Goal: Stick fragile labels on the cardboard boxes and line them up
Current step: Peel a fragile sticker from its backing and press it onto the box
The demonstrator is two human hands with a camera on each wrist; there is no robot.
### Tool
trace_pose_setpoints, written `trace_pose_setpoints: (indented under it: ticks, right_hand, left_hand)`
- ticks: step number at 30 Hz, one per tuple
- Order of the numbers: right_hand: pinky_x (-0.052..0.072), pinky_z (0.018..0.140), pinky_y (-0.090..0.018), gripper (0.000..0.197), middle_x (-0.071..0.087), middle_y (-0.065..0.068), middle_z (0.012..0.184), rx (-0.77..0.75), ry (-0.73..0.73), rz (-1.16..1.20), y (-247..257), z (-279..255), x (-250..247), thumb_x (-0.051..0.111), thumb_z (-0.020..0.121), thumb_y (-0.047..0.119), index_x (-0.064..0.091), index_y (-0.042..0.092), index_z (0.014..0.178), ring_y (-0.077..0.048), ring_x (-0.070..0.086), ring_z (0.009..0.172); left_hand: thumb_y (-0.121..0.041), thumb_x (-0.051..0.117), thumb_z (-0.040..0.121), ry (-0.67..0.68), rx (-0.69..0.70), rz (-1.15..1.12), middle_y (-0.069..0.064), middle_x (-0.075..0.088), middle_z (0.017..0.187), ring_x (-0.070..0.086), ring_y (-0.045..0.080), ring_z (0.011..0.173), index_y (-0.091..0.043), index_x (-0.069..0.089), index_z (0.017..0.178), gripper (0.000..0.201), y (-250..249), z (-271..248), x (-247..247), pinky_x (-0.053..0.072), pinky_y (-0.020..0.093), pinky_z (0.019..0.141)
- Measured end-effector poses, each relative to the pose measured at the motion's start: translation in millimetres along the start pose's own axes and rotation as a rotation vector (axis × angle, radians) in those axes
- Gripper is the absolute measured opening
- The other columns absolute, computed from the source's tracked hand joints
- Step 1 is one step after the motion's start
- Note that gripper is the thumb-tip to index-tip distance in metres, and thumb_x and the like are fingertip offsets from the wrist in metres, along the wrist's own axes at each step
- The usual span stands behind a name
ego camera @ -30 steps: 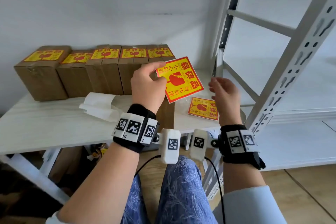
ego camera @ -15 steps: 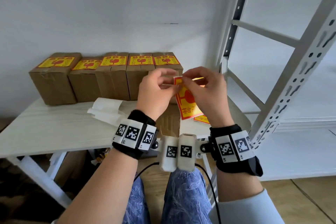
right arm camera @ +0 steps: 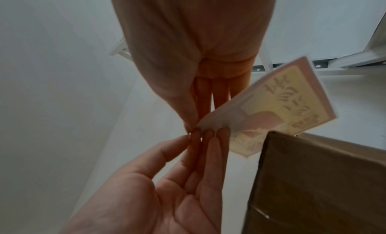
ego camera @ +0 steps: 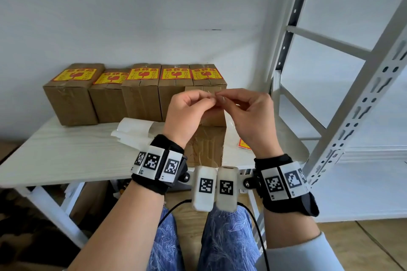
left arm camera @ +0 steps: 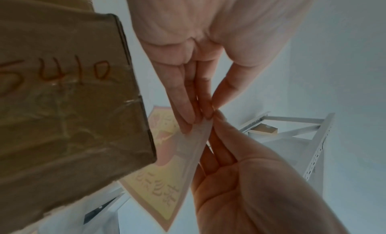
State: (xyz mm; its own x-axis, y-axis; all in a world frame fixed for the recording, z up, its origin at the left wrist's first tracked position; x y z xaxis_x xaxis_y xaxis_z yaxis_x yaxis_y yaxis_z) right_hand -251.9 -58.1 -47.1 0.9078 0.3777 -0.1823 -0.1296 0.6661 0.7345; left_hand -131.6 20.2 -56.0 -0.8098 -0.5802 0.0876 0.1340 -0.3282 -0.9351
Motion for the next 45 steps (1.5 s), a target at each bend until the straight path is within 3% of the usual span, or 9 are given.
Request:
trace_pose_setpoints:
  ticks: [3,7,12,19,25,29,34,40,45]
  right_hand:
    - [0.055,0.078,-0.017,0.022,0.074,0.015,0.085,0.002,0.006,0.045,-1,-1,-1,0.072,0.088,0.004,0.076,0.025,0.091,-0.002,0.072,0.084]
    - [0.058,0.087,-0.028,0.023,0.077,0.006,0.094,-0.002,0.044,0.068,-4,-2,-1,0.067,0.09,0.0,0.077,0.019,0.098,-0.008,0.073,0.093]
    - [0.053,0.085,-0.015,0.026,0.075,0.008,0.096,-0.022,0.066,0.05,-5,-2,-1,0.064,0.091,-0.004,0.077,0.015,0.102,-0.002,0.071,0.095]
    - [0.051,0.085,-0.012,0.024,0.074,0.01,0.097,-0.025,0.076,0.047,-6,-3,0,0.063,0.091,-0.003,0.077,0.013,0.104,0.001,0.07,0.096]
    - [0.058,0.091,-0.033,0.03,0.077,0.007,0.095,0.025,0.069,0.097,-8,-2,-1,0.063,0.092,-0.001,0.076,0.026,0.1,-0.009,0.072,0.096]
    - [0.058,0.091,-0.042,0.022,0.078,0.0,0.097,0.071,0.068,0.105,-15,0,-2,0.063,0.093,0.002,0.078,0.016,0.102,-0.015,0.073,0.097]
    - [0.061,0.08,-0.029,0.015,0.078,-0.004,0.09,0.098,0.069,0.115,-15,-2,-3,0.066,0.092,0.002,0.078,0.005,0.101,-0.014,0.075,0.087]
    - [0.06,0.076,-0.025,0.013,0.078,-0.003,0.085,0.117,0.055,0.132,-14,-1,-2,0.068,0.09,0.002,0.078,0.009,0.095,-0.014,0.075,0.082]
    - [0.046,0.06,-0.006,0.01,0.072,0.007,0.073,0.109,0.001,0.088,-10,0,-5,0.066,0.091,0.003,0.076,0.007,0.09,0.007,0.065,0.063]
  left_hand:
    - [0.003,0.062,0.09,0.008,0.0,0.007,0.022,0.073,0.093,0.073,0.032,0.092,0.002,0.074,0.092,0.012,1,1,0,0.057,0.044,0.093]
    - [-0.001,0.067,0.088,-0.014,0.012,-0.013,0.02,0.075,0.091,0.073,0.034,0.093,-0.004,0.077,0.088,0.01,0,0,-1,0.055,0.049,0.094]
    - [0.001,0.068,0.087,-0.043,0.014,0.0,0.019,0.075,0.087,0.073,0.032,0.09,-0.005,0.076,0.085,0.01,1,1,-2,0.057,0.047,0.092]
    - [0.003,0.067,0.087,-0.036,0.026,0.027,0.017,0.074,0.082,0.073,0.029,0.086,-0.004,0.075,0.083,0.012,3,2,-1,0.058,0.042,0.089]
    - [-0.002,0.07,0.085,-0.027,0.111,0.133,0.01,0.076,0.082,0.074,0.03,0.087,-0.019,0.077,0.079,0.019,3,5,-1,0.058,0.048,0.089]
    - [-0.003,0.069,0.087,-0.02,0.159,0.211,0.009,0.076,0.086,0.074,0.024,0.086,-0.013,0.077,0.086,0.013,4,5,0,0.058,0.046,0.088]
    - [-0.003,0.067,0.09,0.013,0.19,0.294,0.004,0.074,0.084,0.073,0.015,0.082,-0.009,0.075,0.091,0.01,4,4,3,0.059,0.038,0.085]
    - [-0.005,0.066,0.09,0.026,0.264,0.359,0.004,0.075,0.084,0.072,0.015,0.082,-0.01,0.075,0.091,0.01,3,3,3,0.06,0.035,0.082]
    - [-0.007,0.068,0.089,0.034,0.302,0.416,0.002,0.075,0.083,0.071,0.013,0.08,-0.009,0.076,0.09,0.008,0,3,3,0.059,0.027,0.079]
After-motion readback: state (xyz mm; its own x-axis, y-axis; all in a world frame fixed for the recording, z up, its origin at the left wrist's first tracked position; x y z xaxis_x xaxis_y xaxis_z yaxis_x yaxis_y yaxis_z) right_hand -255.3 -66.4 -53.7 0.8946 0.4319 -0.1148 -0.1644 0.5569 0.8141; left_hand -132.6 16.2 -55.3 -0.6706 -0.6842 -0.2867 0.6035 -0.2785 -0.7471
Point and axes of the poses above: each hand's wrist, its own z-axis towards the middle knuckle, its own x-axis out of the palm, y = z × x, the point moved 4 cm from there along z, towards the middle knuckle
